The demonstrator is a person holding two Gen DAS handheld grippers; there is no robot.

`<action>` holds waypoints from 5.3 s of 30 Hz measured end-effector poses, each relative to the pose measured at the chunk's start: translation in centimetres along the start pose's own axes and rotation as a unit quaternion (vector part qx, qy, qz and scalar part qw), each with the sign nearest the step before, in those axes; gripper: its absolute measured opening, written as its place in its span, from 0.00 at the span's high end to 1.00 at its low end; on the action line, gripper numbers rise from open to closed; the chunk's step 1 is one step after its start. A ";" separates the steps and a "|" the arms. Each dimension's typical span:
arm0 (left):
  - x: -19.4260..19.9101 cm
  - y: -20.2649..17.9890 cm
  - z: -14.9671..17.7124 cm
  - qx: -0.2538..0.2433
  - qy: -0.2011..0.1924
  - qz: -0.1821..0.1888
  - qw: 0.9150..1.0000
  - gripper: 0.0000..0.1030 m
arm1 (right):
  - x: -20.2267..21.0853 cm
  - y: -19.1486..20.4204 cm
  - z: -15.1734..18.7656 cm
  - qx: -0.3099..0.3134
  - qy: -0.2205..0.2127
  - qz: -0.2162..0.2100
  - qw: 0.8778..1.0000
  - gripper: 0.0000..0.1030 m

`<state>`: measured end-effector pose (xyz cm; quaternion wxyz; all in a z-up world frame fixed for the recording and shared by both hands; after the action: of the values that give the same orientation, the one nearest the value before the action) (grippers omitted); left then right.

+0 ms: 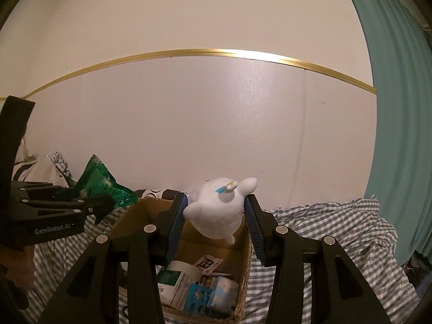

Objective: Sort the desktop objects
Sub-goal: 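Carry the packet and plush toy over the box and open both tools, then withdraw both tools from the box toward the remaining items, then grasp the black round cup with left tool while right tool grasps the white tissue, then carry the black cup and tissue over the box and open both tools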

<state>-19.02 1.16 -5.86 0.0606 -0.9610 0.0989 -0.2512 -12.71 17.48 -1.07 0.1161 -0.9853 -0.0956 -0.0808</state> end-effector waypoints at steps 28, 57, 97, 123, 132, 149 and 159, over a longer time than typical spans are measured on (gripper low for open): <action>-12.8 1.6 2.1 0.021 0.102 -0.024 0.994 0.41 | -12.6 0.2 5.6 -0.012 0.141 -0.026 0.990 0.57; 1.7 2.9 -3.8 0.017 -0.036 -0.065 0.997 0.00 | -0.8 -3.4 -3.1 -0.016 0.031 0.049 0.998 0.00; 3.9 -2.2 15.6 -0.042 0.177 -0.019 0.983 0.00 | 7.0 0.4 10.0 0.055 0.196 -0.079 0.976 0.04; -2.8 -1.7 28.6 -0.013 0.403 -0.009 0.915 0.00 | 1.6 5.5 20.9 0.116 0.387 -0.179 0.897 0.24; -2.2 -1.3 29.0 0.000 0.399 0.004 0.917 0.26 | 0.5 7.3 23.5 0.110 0.440 -0.230 0.861 0.29; 1.5 -1.1 25.6 -0.004 0.299 -0.002 0.954 0.26 | 2.9 7.8 22.1 0.107 0.400 -0.241 0.878 0.92; 2.7 -2.2 22.3 -0.032 0.221 -0.001 0.975 0.26 | 4.9 6.1 17.6 0.085 0.297 -0.163 0.937 0.93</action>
<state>-5.36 4.25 -23.57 0.0059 -0.8832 0.1173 -0.4541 -4.30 16.76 -18.35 0.2073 -0.8739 -0.2230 -0.3789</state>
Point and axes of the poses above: each gripper's, at about its wrist camera, not at the fingertips, and x roughly against the way its jaws point, y to its left, z to its underside, the point moved 5 cm from there along -x, roughly the way its jaws point, and after that the axes turned 7 degrees about x, right-handed, at the moved point
